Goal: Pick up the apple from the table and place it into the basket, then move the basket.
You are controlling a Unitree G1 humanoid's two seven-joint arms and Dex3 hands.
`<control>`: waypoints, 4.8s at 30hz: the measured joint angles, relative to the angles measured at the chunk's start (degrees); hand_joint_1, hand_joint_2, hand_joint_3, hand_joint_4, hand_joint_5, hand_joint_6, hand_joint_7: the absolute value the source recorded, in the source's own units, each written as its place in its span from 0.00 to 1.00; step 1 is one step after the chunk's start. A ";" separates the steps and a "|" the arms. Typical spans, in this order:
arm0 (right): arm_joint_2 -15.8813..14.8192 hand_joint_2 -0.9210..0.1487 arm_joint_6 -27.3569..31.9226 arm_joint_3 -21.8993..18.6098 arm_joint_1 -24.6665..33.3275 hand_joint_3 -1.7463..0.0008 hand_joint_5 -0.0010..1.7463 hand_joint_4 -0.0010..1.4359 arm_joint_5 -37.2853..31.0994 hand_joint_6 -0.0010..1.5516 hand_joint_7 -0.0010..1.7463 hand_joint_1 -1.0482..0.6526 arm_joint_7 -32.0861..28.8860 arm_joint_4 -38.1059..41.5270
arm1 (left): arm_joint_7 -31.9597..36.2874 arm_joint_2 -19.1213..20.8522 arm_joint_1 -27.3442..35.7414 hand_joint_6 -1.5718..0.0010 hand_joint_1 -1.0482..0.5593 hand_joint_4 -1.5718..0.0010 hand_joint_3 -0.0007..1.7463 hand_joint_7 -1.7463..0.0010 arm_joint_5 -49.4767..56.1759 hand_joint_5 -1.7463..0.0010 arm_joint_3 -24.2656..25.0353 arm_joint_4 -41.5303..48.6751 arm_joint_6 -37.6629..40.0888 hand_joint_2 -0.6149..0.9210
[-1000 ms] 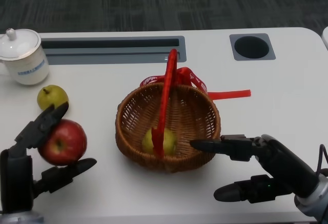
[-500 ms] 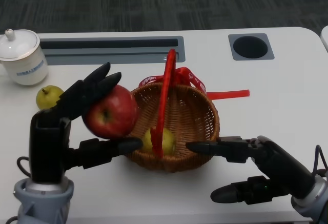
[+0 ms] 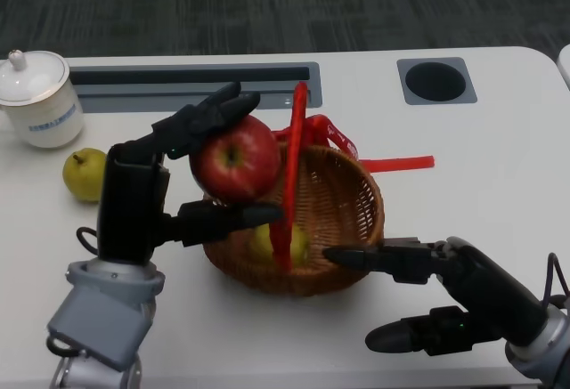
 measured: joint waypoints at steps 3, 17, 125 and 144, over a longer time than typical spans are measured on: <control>-0.01 0.01 0.00 -0.07 0.29 1.00 0.00 0.46 -0.05 0.36 0.00 0.38 -0.04 -0.17 | -1.96 -0.07 -1.13 0.31 0.53 0.21 0.00 1.00 -0.52 1.00 0.40 4.08 1.21 0.95; -0.11 0.01 0.01 -0.42 1.52 1.00 0.00 0.46 -0.11 0.36 0.00 0.39 -0.07 -0.98 | -11.30 4.36 -7.82 0.68 0.24 0.74 0.00 1.00 0.30 1.00 1.45 19.20 2.43 0.94; 2.31 0.00 13.90 41.51 -49.76 0.92 0.01 0.73 -64.40 0.56 0.00 0.46 -52.82 39.66 | -25.60 7.42 19.84 0.53 0.40 0.48 0.00 0.99 -15.45 0.99 13.80 -7.40 -8.48 0.91; 1.94 0.00 38.66 27.54 -46.79 0.87 0.01 0.67 -51.42 0.53 0.00 0.45 -33.57 41.68 | -24.25 7.30 30.69 0.50 0.36 0.45 0.00 0.99 -14.93 0.99 13.53 -18.87 -8.77 0.89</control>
